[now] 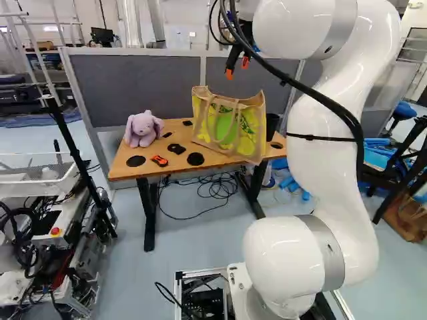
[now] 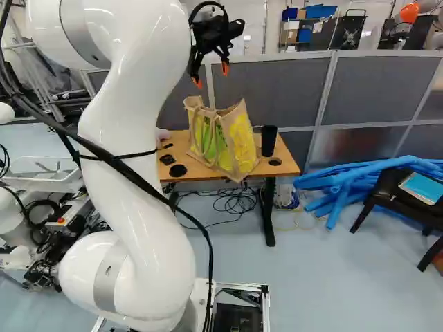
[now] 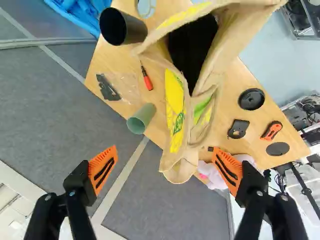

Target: Pick up the bag on the ground and place it on the table

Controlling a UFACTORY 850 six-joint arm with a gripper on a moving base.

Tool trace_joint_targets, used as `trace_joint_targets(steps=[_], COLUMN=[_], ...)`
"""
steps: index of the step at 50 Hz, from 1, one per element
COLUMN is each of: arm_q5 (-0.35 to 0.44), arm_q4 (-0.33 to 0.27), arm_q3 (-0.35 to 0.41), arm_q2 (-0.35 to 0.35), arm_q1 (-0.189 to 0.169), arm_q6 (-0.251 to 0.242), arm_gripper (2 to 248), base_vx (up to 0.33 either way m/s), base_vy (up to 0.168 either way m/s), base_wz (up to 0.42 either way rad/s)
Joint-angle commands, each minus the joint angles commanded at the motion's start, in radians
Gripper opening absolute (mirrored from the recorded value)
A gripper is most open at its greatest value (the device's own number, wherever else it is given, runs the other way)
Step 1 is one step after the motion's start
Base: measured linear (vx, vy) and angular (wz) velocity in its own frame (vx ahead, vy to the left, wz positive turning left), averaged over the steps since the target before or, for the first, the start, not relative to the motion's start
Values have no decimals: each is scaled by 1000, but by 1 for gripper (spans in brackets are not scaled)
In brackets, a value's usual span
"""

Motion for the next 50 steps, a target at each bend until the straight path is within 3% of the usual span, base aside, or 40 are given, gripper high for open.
trace_joint_targets(steps=[50], arm_q5=[0], arm_q4=[0], arm_q3=[0], arm_q2=[0], arm_q1=[0], arm_q6=[0], arm_gripper=[247], base_vx=[-113], base_vy=[-3], base_wz=[0])
